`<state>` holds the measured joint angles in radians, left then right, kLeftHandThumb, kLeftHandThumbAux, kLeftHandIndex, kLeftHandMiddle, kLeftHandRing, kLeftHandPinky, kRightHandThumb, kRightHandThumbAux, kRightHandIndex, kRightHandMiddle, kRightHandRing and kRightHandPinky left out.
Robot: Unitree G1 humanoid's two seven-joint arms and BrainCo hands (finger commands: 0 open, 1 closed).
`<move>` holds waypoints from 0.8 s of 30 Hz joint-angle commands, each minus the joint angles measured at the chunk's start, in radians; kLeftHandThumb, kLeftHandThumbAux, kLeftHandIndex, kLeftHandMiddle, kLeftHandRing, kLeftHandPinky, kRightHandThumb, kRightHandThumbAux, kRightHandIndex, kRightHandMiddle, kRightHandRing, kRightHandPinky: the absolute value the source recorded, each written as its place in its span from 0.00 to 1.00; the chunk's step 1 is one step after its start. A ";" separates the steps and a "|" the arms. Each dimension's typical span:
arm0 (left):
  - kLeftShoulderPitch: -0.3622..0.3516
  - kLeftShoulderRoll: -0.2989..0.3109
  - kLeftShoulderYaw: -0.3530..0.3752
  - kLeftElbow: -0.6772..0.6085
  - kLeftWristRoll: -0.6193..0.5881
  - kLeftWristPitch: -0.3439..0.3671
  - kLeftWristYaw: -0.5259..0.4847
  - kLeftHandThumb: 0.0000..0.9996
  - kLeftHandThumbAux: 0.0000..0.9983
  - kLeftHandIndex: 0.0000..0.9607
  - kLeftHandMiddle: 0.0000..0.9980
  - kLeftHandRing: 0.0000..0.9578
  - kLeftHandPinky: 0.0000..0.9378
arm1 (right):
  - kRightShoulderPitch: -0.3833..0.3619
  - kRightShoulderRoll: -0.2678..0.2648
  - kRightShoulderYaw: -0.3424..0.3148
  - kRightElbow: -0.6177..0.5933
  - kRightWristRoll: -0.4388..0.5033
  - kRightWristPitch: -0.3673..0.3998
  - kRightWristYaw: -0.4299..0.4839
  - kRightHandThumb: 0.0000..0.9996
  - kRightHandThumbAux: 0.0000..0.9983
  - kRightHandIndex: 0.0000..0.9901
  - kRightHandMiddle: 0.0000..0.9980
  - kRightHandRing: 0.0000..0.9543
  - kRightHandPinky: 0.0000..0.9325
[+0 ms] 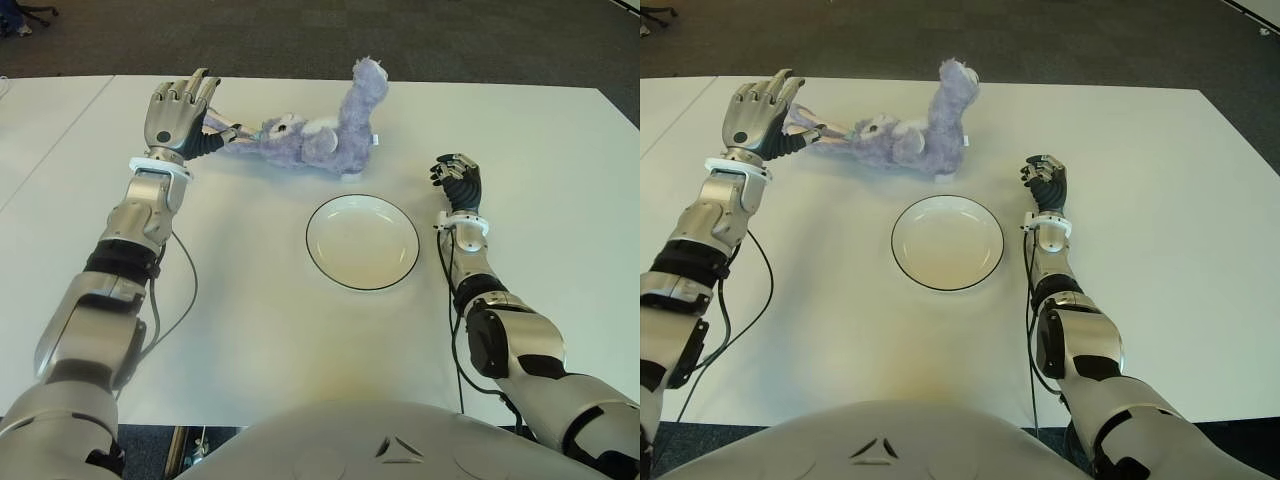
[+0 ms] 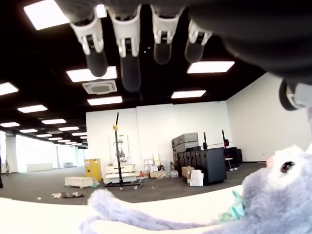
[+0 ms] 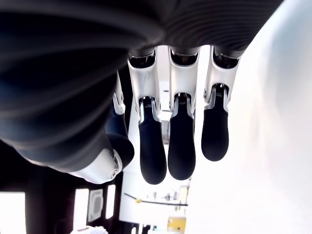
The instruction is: Put the doll into the plate.
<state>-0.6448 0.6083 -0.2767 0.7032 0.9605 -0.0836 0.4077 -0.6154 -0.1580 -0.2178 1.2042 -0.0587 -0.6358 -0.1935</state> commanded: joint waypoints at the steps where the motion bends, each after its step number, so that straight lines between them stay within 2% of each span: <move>1: -0.262 -0.187 -0.112 0.560 0.013 -0.134 -0.036 0.28 0.18 0.00 0.00 0.00 0.00 | 0.240 0.079 0.020 0.151 -0.028 0.083 0.012 0.68 0.73 0.43 0.54 0.56 0.56; 7: -0.296 -0.219 -0.125 0.619 -0.006 -0.155 -0.091 0.23 0.18 0.00 0.00 0.00 0.00 | 0.240 0.078 0.024 0.151 -0.032 0.089 0.006 0.68 0.73 0.43 0.53 0.55 0.55; 13: -0.315 -0.256 -0.145 0.658 -0.021 -0.157 -0.121 0.23 0.19 0.00 0.00 0.00 0.00 | 0.241 0.076 0.025 0.151 -0.031 0.093 0.006 0.68 0.73 0.43 0.53 0.56 0.56; 19: -0.292 -0.308 -0.163 0.685 -0.035 -0.136 -0.152 0.23 0.23 0.00 0.00 0.00 0.00 | 0.238 0.075 0.027 0.152 -0.036 0.097 0.004 0.68 0.73 0.43 0.52 0.54 0.54; 24: -0.262 -0.345 -0.168 0.698 -0.049 -0.115 -0.200 0.18 0.28 0.00 0.00 0.00 0.00 | 0.237 0.077 0.017 0.152 -0.027 0.105 0.017 0.68 0.73 0.43 0.52 0.54 0.53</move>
<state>-0.9372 0.3133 -0.4184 1.3486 0.9297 -0.2119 0.2923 -0.6056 -0.1561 -0.2119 1.2128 -0.0707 -0.6255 -0.1908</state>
